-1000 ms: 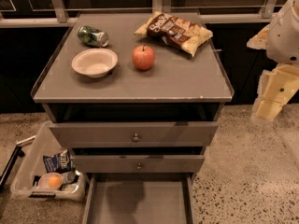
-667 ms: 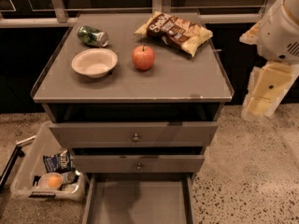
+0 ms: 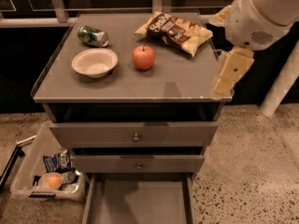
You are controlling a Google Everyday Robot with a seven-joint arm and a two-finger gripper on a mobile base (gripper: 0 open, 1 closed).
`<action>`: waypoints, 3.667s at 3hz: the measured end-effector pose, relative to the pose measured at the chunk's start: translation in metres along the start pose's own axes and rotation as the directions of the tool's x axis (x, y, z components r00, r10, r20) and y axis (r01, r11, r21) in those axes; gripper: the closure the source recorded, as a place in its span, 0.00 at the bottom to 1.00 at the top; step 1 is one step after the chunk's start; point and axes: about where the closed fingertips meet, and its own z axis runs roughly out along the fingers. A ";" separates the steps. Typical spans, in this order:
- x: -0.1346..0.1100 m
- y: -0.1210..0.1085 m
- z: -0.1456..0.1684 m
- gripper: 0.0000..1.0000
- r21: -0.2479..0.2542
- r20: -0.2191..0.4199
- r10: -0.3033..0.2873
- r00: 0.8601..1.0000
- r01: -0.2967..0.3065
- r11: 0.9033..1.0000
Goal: Place apple into bottom drawer
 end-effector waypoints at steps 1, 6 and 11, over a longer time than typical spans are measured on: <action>-0.023 -0.021 0.015 0.00 0.007 0.109 -0.025 0.994 0.024 1.000; -0.052 -0.067 0.085 0.00 0.048 0.279 0.013 0.960 -0.028 0.998; -0.061 -0.116 0.191 0.00 -0.115 0.340 0.159 0.927 -0.127 0.985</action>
Offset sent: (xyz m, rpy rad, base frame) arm 0.0226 0.0194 0.0031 0.0748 -0.0285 0.0548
